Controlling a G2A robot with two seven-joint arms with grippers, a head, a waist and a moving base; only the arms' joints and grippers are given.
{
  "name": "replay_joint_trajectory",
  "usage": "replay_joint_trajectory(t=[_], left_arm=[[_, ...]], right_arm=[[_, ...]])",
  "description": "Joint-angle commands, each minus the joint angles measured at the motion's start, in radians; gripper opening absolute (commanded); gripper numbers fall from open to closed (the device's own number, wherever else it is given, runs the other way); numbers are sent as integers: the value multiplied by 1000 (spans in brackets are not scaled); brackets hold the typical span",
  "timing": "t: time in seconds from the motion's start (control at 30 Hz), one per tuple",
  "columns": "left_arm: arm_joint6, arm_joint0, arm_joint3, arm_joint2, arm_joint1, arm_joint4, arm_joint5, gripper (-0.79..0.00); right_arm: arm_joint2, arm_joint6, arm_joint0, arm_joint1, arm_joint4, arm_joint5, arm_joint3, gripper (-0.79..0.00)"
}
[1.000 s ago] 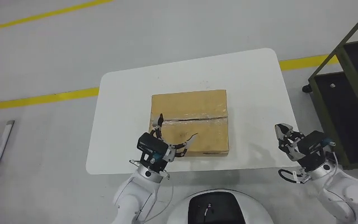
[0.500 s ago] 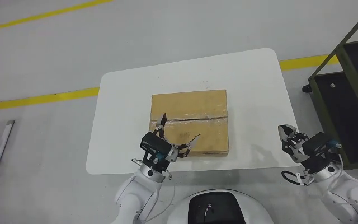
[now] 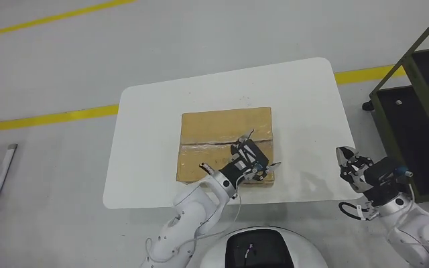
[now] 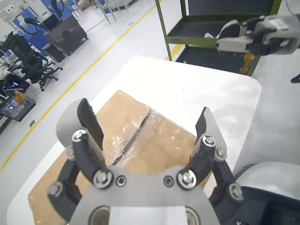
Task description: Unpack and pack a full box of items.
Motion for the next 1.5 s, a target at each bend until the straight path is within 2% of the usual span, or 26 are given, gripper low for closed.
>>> replay_joint_trajectory(t=[0.0, 0.6, 0.63, 0.67, 0.7, 0.77, 0.87, 0.9, 0.97, 1.13, 1.17, 1.2, 1.3, 1.33, 1.4, 1.47], left_arm=[[-4, -9, 15, 5, -2, 2, 6, 0], [-11, -18, 20, 9, -6, -1, 14, 0], [-26, -27, 23, 13, -8, 3, 13, -135], [-48, -36, 28, 21, -10, 8, 5, -215], [-69, -45, 31, 27, -12, 7, -2, -148], [-104, -59, 38, 38, -16, 0, -15, -123], [-171, -77, 51, 48, -19, 21, -18, -252], [-192, -82, 51, 50, -21, 33, -15, -376], [-218, -84, 50, 52, -23, 39, 0, -456], [-273, -89, 39, 55, -25, 60, -15, -391], [-278, -89, 38, 53, -26, 59, -18, -302], [-285, -90, 37, 54, -26, 61, -27, -252], [-301, -92, 24, 57, -27, 61, -50, -148], [-302, -93, 19, 57, -27, 59, -55, -80], [-307, -93, 15, 56, -28, 59, -58, 0], [-312, -94, 12, 55, -29, 57, -61, 0]], right_arm=[[0, -3, -4, 0, 4, 4, -2, -785], [-15, -10, -42, 0, -32, 7, -30, -785], [-15, -11, -43, 0, -33, 5, -30, -785], [-15, -11, -44, 0, -36, 5, -30, -785], [-16, -12, -45, 0, -37, 4, -31, -785], [-17, -14, -48, 0, -39, 5, -34, -785], [-19, -19, -54, 0, -42, 11, -40, -785], [-19, -20, -58, 0, -43, 12, -42, -785], [-18, -25, -64, -1, -45, 16, -44, -785], [-14, -29, -74, 0, -48, 18, -47, -785], [-13, -29, -76, 0, -49, 18, -48, -785], [-13, -29, -76, 0, -49, 19, -49, -785], [-13, -27, -78, 0, -51, 19, -51, -785], [-14, -27, -78, 0, -51, 20, -52, -785], [-15, -26, -77, 0, -54, 21, -54, -785], [-18, -26, -77, 0, -56, 22, -54, -785]])
